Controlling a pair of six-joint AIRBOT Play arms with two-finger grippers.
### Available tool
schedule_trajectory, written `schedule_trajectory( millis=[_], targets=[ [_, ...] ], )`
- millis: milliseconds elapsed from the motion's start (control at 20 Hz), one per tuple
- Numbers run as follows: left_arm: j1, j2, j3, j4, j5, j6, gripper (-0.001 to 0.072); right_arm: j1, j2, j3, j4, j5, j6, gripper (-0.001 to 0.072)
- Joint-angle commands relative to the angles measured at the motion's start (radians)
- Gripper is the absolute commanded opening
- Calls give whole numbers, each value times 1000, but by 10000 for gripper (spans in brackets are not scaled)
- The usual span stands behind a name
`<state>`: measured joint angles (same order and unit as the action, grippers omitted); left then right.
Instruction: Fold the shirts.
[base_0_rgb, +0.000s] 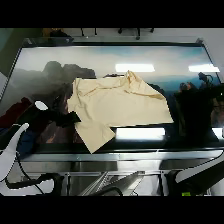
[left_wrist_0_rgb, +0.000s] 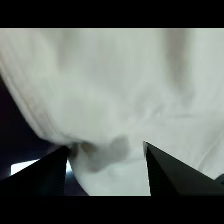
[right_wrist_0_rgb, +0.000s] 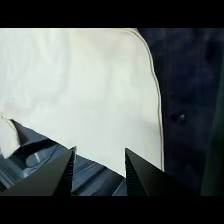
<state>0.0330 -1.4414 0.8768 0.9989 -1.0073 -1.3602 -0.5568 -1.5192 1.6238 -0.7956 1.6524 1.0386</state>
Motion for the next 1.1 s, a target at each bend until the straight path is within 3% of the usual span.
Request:
schedule_trajectory(
  millis=[0, 50, 150, 650, 1050],
  targets=[
    [24, 2, 28, -6, 17, 21, 316, 0, 26, -32, 6, 12, -5, 359],
    [24, 2, 29, -6, 28, 37, 182, 2, 46, -65, 3, 5, -6, 359],
    [8, 2, 14, -5, 58, 68, 22, 2, 84, -144, -29, -25, -6, 359],
    [134, 2, 34, 20, -29, 126, 22, 48, 137, -554, -122, -216, 5, 359],
    [134, 2, 34, 23, -18, 141, 22, 154, 136, -602, -103, -283, -11, 359]
  ],
)
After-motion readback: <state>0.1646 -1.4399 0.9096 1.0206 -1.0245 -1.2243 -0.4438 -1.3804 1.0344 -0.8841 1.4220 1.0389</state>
